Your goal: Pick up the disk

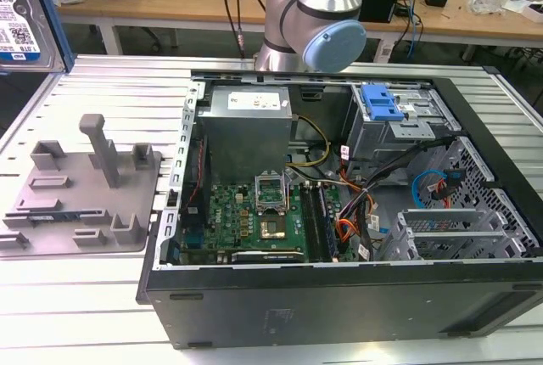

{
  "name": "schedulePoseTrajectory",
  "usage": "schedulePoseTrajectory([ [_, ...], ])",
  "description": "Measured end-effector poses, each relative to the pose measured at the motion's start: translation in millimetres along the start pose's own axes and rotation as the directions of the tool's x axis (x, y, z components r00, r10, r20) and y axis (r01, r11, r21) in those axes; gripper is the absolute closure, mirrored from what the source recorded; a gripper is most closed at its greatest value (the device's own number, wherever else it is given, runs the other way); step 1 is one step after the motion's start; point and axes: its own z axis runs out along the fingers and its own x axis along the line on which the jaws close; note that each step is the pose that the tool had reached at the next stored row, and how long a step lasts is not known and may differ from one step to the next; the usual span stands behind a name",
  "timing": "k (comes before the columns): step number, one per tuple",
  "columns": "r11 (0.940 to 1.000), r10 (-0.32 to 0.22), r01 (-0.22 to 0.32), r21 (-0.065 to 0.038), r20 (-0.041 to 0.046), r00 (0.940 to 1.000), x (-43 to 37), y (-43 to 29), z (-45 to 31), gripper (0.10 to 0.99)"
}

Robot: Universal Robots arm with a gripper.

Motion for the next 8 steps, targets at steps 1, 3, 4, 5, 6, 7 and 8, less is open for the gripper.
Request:
schedulePoseTrajectory([
  [1,1.0,0.0,0.0,0.0,0.0,1.0,0.0,0.0,-0.1,0.718],
  [3,1.0,0.0,0.0,0.0,0.0,1.0,0.0,0.0,-0.1,0.718],
  [4,1.0,0.0,0.0,0.0,0.0,1.0,0.0,0.0,-0.2,0.718],
  [5,1.0,0.0,0.0,0.0,0.0,1.0,0.0,0.0,-0.2,0.718],
  [6,1.0,0.0,0.0,0.0,0.0,1.0,0.0,0.0,-0.2,0.718],
  [7,1.0,0.0,0.0,0.0,0.0,1.0,0.0,0.0,-0.3,0.718],
  [8,1.0,0.0,0.0,0.0,0.0,1.0,0.0,0.0,-0.3,0.718],
])
